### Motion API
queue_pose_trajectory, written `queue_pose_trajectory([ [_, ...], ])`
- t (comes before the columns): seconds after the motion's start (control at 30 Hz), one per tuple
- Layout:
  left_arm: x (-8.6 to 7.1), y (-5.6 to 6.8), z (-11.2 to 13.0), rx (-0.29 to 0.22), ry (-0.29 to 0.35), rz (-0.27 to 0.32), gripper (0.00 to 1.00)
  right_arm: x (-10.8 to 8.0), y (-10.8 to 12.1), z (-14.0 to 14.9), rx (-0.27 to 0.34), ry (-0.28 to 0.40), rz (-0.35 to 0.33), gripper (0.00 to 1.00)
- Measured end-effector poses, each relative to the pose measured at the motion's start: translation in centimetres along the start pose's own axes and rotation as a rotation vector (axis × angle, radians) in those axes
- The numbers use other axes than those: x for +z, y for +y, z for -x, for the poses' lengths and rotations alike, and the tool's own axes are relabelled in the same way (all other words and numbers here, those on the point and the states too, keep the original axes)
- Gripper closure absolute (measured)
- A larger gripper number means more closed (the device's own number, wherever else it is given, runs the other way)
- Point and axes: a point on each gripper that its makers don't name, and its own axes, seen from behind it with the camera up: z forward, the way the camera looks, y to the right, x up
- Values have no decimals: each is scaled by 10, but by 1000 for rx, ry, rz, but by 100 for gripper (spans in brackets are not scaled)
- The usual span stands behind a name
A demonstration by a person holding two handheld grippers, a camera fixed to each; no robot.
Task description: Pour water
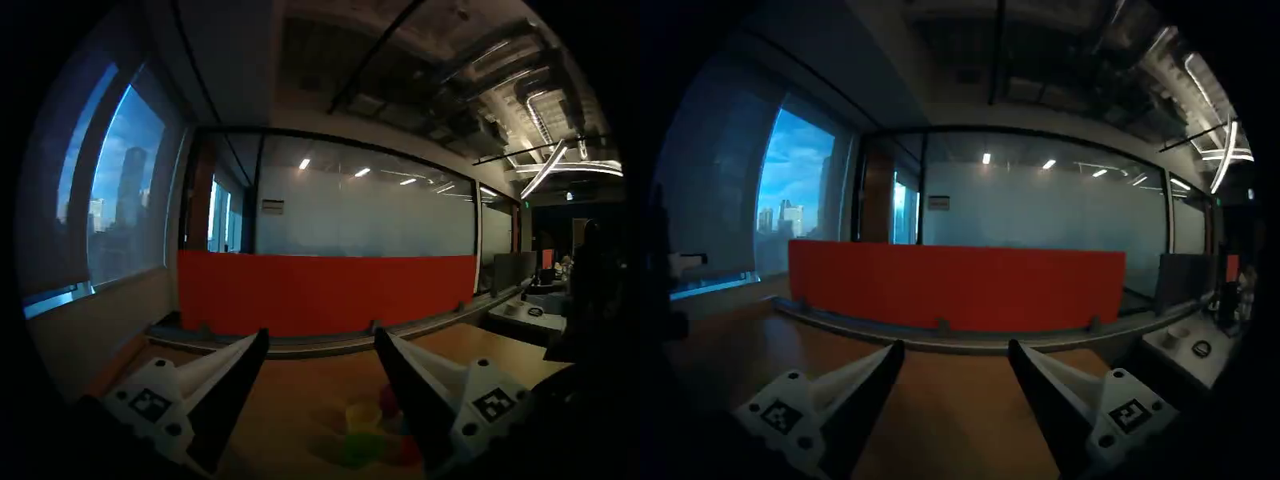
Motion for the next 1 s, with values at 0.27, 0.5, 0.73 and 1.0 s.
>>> queue_pose_trajectory([
  [0.27,0,24,-11,28,11,125,2,-4,-31,-9,-13,2,-161,0],
  [0.5,-3,48,-9,27,11,234,2,-11,-61,-18,3,8,-304,0],
  [0.73,-3,54,-8,14,12,294,2,-19,-90,-28,14,16,-439,0],
  [1.0,-1,51,2,41,-11,305,2,-23,-112,-24,-22,-7,-529,0],
])
